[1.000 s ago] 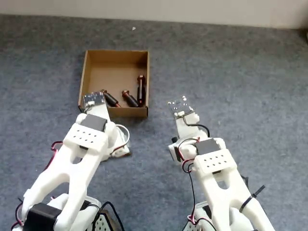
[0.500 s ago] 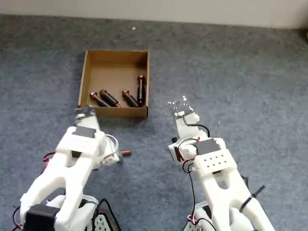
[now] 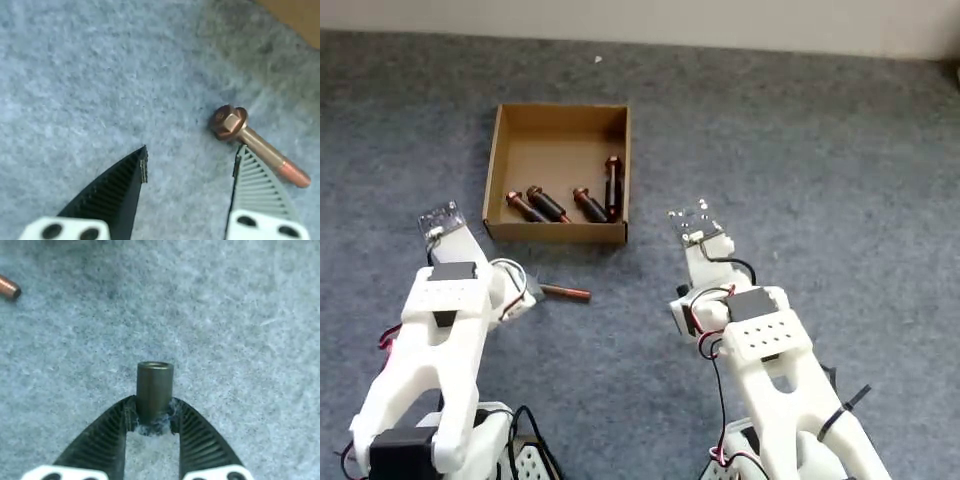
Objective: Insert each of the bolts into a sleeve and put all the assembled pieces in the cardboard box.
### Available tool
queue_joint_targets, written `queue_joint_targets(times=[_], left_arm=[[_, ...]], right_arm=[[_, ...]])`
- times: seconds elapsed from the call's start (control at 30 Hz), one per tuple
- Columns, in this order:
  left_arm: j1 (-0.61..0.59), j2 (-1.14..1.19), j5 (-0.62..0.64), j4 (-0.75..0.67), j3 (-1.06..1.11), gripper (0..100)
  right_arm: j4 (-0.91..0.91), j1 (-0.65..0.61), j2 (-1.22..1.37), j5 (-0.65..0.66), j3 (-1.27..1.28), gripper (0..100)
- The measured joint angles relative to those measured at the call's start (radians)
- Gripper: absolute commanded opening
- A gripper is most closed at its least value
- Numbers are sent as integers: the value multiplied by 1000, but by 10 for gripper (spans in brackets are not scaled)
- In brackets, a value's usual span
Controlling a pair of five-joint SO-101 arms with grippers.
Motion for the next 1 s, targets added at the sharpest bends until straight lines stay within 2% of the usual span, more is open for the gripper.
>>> queue_joint_targets(times=[0.17,0.3,0.43,0.67,0.87,1.0], left_arm=[[20,2,98,64,-84,284],[107,2,184,155,-170,284],[201,2,269,169,-199,284],[232,2,330,34,-129,276],[235,2,330,-69,-57,146],[233,2,330,-124,-26,152]], right_arm=[[0,0,0,0,0,5],[-8,0,0,0,0,5],[-18,0,0,0,0,5],[-20,0,0,0,0,5],[-20,0,0,0,0,5],[-20,0,0,0,0,5]])
